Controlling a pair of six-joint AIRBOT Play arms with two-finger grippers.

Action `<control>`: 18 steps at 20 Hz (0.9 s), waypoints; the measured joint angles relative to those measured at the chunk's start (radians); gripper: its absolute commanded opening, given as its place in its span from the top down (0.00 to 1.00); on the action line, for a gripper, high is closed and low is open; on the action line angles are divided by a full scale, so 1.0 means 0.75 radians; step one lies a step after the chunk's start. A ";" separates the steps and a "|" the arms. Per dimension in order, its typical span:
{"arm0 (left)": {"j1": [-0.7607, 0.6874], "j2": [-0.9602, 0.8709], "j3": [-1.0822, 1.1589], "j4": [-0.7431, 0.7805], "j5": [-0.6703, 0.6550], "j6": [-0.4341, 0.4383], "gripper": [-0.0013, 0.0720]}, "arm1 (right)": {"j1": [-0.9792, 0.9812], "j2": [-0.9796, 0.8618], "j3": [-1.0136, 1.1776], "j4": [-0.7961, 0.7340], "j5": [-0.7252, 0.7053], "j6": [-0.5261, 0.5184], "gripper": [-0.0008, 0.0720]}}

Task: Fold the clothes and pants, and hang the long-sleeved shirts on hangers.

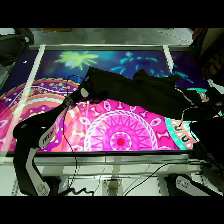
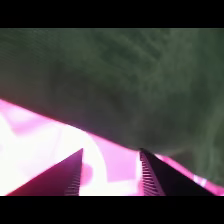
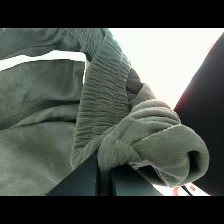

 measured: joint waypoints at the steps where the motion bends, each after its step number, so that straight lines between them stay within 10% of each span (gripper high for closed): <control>1: -0.011 -0.008 0.001 0.006 0.034 -0.025 0.54 | 0.000 0.002 0.000 0.001 0.000 0.000 0.94; 5: -0.040 -0.035 0.002 0.014 0.193 -0.084 0.96 | 0.000 0.008 0.000 0.016 0.001 -0.028 0.94; 13: -0.048 -0.019 0.001 0.052 0.288 -0.110 0.96 | 0.000 0.022 0.001 0.056 0.007 -0.093 0.94; 18: -0.047 0.223 0.003 0.532 0.112 -0.104 0.96 | 0.000 0.094 0.001 0.128 0.023 -0.218 0.94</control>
